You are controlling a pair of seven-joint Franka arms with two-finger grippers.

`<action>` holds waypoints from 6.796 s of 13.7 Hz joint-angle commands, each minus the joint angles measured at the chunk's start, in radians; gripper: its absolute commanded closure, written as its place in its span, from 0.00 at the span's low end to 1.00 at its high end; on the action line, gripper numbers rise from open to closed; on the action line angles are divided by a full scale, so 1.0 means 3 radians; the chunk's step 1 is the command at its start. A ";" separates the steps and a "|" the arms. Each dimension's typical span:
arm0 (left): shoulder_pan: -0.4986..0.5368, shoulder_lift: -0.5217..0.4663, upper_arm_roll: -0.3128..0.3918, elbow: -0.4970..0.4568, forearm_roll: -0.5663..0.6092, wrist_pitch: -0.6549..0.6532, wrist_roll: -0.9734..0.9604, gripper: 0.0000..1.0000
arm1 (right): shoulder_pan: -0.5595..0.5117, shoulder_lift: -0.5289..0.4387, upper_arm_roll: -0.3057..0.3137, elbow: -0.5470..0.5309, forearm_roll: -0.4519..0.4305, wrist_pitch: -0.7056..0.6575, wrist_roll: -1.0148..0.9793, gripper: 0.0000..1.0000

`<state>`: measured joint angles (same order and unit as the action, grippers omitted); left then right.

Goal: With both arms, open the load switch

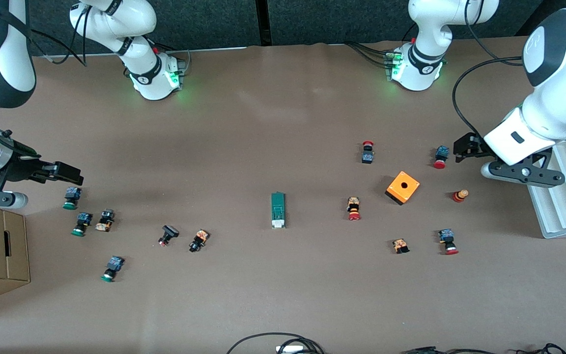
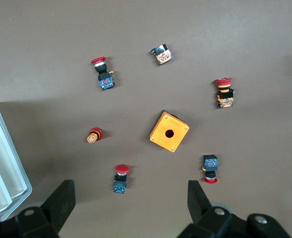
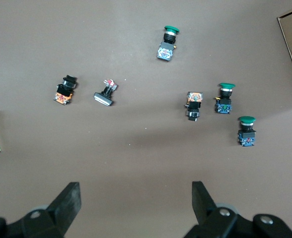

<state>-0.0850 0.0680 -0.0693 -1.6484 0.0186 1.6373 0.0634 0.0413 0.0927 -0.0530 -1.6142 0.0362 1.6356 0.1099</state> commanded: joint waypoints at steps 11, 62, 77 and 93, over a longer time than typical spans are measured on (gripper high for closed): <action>-0.0789 0.0520 -0.0066 0.0509 0.0188 0.0100 -0.1937 0.00 | 0.0010 0.0039 -0.0007 0.0037 0.0089 0.0014 -0.0044 0.00; -0.3178 0.2846 -0.0055 0.0131 0.5302 0.1553 -0.8663 0.39 | 0.0476 0.0381 0.0003 0.0063 0.0247 0.0126 -0.0515 0.00; -0.3240 0.2964 -0.0050 0.0177 0.5327 0.1409 -0.8750 0.53 | 0.0685 0.0596 0.0039 0.0063 0.0237 0.0397 -0.0520 0.00; -0.3240 0.2969 -0.0050 0.0177 0.5332 0.1409 -0.8740 0.51 | 0.1504 0.1403 0.0039 0.0063 0.0222 0.1333 -0.0571 0.00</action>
<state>-1.0447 0.9378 -0.0928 -1.5996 1.6164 2.0688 -2.5357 0.4804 0.4730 -0.0317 -1.6137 0.0983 2.0089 -0.0471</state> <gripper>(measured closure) 0.502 0.000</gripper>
